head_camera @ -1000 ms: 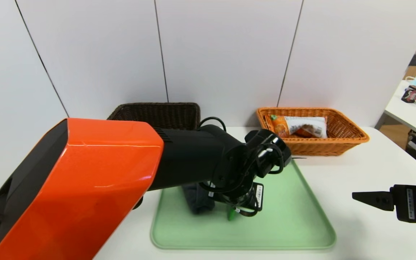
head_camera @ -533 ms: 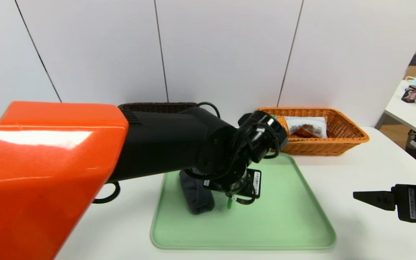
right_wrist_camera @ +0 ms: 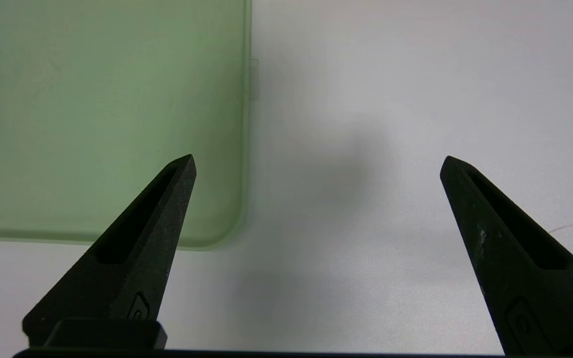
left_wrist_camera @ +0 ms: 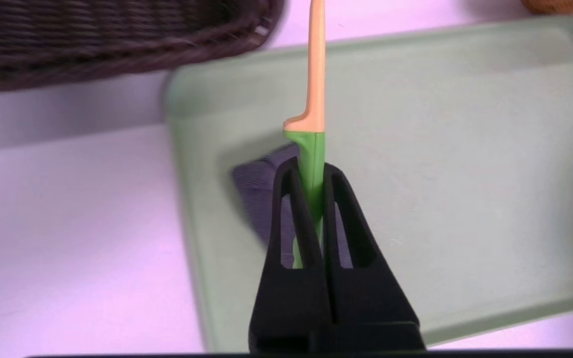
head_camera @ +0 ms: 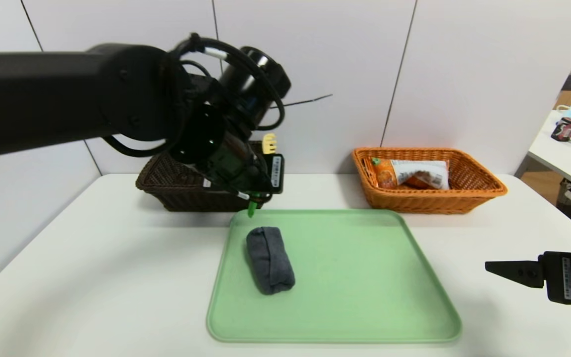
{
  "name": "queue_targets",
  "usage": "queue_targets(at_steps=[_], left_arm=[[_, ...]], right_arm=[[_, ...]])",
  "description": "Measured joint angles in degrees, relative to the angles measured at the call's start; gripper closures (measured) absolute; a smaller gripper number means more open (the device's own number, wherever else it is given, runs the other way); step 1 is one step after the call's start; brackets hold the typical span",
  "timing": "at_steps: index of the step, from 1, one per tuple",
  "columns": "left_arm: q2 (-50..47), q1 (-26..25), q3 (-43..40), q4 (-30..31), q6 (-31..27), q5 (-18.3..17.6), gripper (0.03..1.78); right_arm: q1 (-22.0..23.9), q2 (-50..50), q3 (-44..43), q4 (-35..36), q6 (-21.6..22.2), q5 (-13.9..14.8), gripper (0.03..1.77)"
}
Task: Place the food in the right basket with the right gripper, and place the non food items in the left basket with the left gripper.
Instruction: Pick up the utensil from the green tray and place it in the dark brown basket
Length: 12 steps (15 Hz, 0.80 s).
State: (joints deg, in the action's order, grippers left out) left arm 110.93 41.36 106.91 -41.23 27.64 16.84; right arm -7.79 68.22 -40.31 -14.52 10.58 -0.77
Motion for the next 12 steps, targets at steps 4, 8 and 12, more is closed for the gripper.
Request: queue_targets(at_steps=[4,8,12], left_arm=[[-4.73,-7.33,-0.22,-0.28,-10.06,-0.38,1.76],[-4.96,-15.26,-0.51,0.61,-25.36,-1.29,1.76],[-1.16,-19.63,-1.43,5.6,-43.01,-1.73,1.76]], right_arm=[[0.0,-0.02,-0.04,0.0,-0.06,-0.09,0.1],[0.0,-0.02,0.1,0.02,-0.17,0.02,0.1],[-0.01,-0.06,0.21,0.05,0.05,0.0,0.1]])
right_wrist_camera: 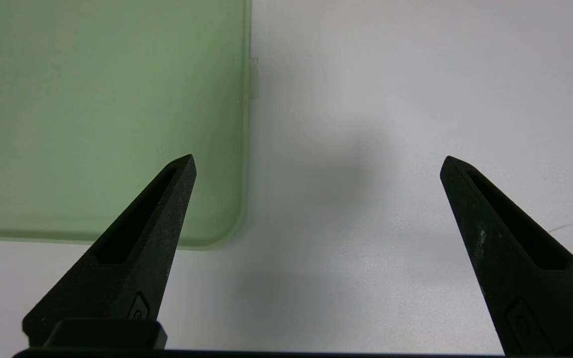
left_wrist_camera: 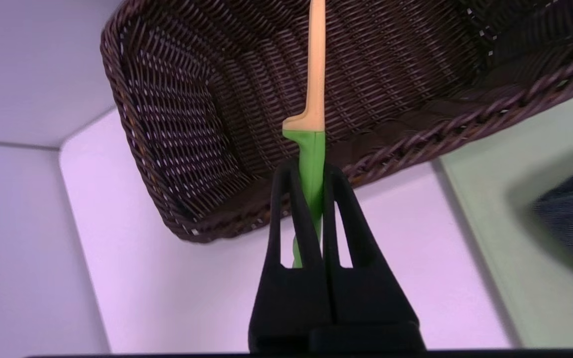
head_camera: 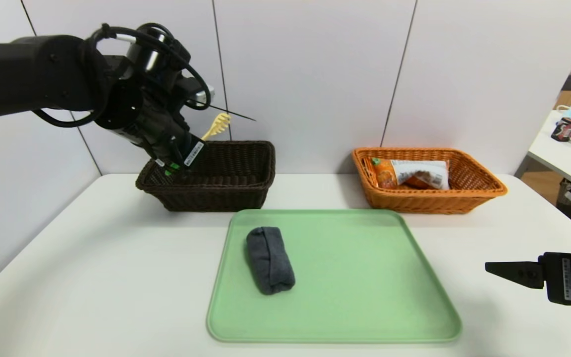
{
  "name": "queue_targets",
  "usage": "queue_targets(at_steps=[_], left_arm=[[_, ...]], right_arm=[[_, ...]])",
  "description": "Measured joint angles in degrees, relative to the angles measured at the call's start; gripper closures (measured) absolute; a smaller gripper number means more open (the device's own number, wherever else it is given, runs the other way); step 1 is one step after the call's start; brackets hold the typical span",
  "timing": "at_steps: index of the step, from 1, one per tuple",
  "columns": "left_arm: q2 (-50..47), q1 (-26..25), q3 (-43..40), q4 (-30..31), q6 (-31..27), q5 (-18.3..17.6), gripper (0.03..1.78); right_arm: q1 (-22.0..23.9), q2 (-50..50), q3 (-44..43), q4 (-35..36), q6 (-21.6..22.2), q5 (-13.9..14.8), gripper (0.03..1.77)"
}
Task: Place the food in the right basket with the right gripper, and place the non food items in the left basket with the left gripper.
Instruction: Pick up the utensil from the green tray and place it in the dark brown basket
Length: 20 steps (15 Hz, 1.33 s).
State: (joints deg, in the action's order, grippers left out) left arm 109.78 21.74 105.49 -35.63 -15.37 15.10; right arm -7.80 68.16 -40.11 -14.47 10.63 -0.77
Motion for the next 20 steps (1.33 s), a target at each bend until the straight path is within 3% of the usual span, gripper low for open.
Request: queue_targets(at_steps=[4,8,12,14,17,20], left_arm=[[4.89,-1.48,-0.48,7.8,-11.23,-1.38,1.76],[8.52,-6.45,0.74,10.62,-24.56,-12.79,1.76],[11.45,-11.08,2.58,10.83,-36.58,-19.54,1.76],[13.24,-12.56,4.92,10.8,-39.4,-23.11,1.76],[14.9,-13.99,6.28,10.75,-44.39,-23.54,1.76],[16.35,-14.24,7.08,10.83,-45.29,-23.59,1.76]], right_arm=[[0.28,-0.11,0.23,-0.05,0.0,0.35,0.1],[0.67,-0.2,0.5,-0.2,-0.07,0.37,0.1],[0.72,-0.24,0.95,-0.16,-0.05,0.44,0.1],[0.72,-0.44,1.27,-0.22,-0.05,0.46,0.1],[0.72,-0.74,1.9,-0.13,0.11,0.46,0.1],[0.65,-0.79,1.96,-0.05,1.0,0.46,0.1]])
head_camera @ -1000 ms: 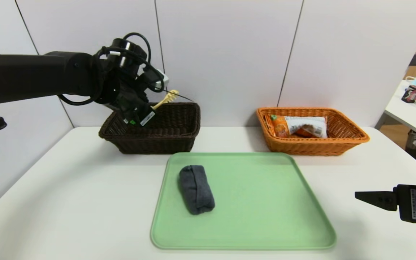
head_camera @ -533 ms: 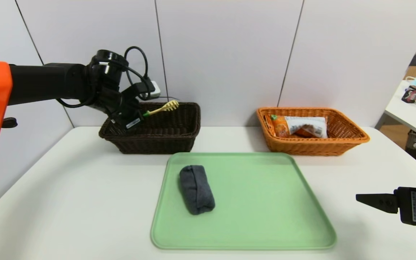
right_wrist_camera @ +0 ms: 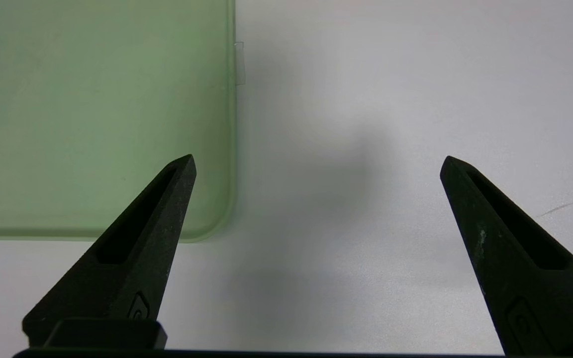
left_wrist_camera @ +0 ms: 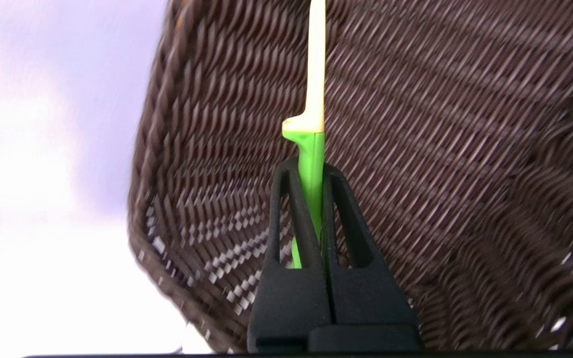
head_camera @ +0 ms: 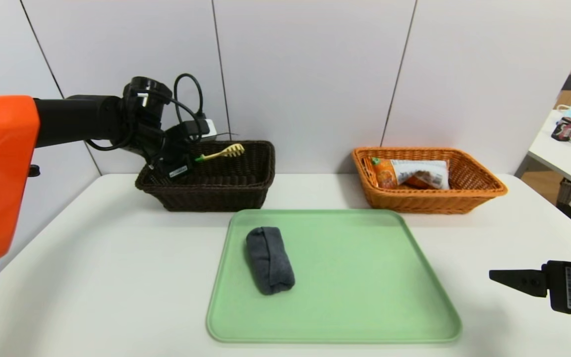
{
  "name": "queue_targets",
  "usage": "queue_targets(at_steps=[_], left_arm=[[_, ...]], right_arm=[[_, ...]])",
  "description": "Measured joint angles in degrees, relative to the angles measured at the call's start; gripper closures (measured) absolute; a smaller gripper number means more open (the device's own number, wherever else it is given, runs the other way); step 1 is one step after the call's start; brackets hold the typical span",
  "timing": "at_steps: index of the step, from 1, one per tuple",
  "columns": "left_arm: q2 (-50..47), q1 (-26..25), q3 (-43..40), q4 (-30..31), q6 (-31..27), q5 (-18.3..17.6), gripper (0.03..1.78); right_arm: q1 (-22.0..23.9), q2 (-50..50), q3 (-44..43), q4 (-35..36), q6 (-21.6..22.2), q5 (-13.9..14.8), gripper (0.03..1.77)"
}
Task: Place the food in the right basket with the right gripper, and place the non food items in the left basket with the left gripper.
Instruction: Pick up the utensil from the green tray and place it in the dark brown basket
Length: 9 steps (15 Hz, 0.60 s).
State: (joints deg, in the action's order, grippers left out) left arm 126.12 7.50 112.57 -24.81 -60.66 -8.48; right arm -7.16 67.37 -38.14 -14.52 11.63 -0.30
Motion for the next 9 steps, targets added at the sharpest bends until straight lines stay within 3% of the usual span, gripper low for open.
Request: queue_targets(at_steps=[2,5,9], left_arm=[[0.61,-0.17,0.17,0.0,0.05,0.0,1.76],[0.98,-0.11,0.33,0.26,0.39,-0.11,1.23],[0.69,-0.23,0.37,0.72,0.83,-0.06,0.79]], right_arm=[[-0.01,-0.02,-0.05,0.02,0.05,0.01,0.1],[-0.11,-0.09,-0.16,0.0,0.02,0.06,0.1],[-0.12,-0.22,-0.2,0.0,-0.02,0.04,0.1]])
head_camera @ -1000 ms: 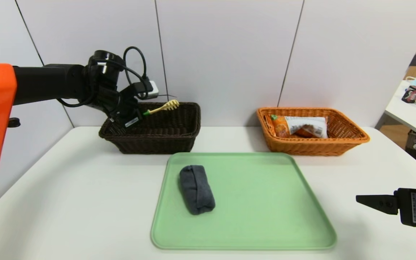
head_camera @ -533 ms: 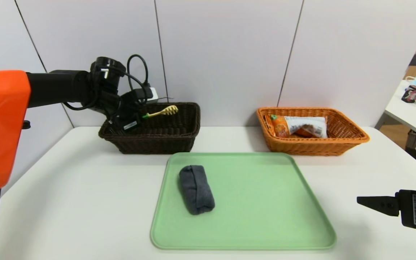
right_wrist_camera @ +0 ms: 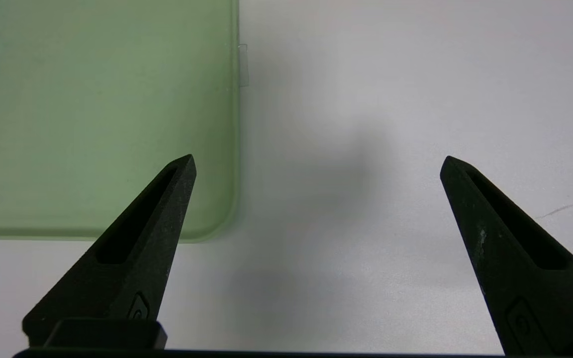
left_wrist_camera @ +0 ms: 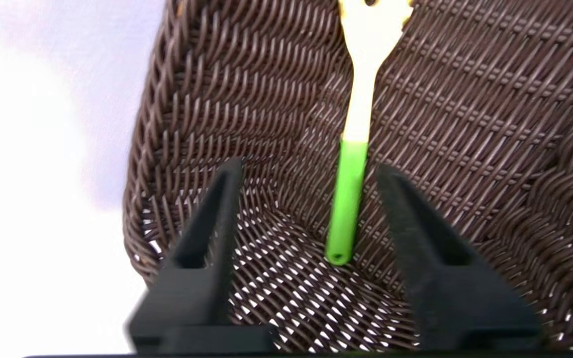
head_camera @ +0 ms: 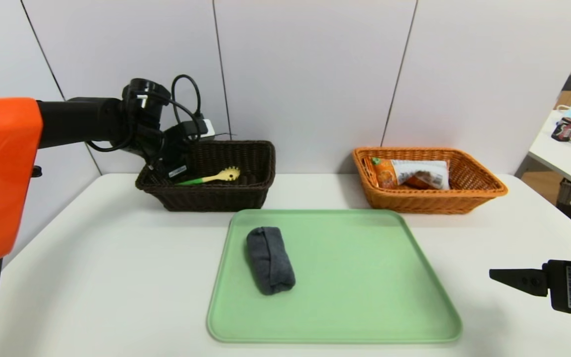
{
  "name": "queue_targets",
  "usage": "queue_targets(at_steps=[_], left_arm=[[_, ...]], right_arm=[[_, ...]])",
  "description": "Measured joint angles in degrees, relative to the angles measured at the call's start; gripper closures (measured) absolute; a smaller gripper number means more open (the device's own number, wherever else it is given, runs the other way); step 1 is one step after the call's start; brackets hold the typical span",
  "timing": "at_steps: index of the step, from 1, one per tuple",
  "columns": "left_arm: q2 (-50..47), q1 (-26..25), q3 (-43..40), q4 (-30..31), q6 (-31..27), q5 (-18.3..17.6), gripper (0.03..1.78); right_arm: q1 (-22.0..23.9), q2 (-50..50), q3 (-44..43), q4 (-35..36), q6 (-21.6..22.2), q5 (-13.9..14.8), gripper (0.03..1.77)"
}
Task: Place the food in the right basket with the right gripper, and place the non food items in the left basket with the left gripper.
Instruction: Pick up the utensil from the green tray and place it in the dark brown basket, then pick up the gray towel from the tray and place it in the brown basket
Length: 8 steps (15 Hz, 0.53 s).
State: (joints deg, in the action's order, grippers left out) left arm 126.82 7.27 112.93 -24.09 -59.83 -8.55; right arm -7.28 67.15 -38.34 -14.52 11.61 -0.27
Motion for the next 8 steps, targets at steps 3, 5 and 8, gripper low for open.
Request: queue_targets(at_steps=[3,5,8], left_arm=[[-1.96,0.34,0.0,-0.11,5.32,-0.07,0.56],[-4.0,2.18,-0.3,-0.52,13.03,-0.13,0.46],[-6.8,6.51,-1.83,-2.17,30.12,-0.22,0.35]], right_arm=[[0.0,-0.23,-0.13,0.02,0.02,-0.04,0.1],[0.01,-0.28,-0.16,0.06,0.16,-0.15,0.1],[0.0,-0.34,-0.02,0.11,0.18,-0.17,0.1]])
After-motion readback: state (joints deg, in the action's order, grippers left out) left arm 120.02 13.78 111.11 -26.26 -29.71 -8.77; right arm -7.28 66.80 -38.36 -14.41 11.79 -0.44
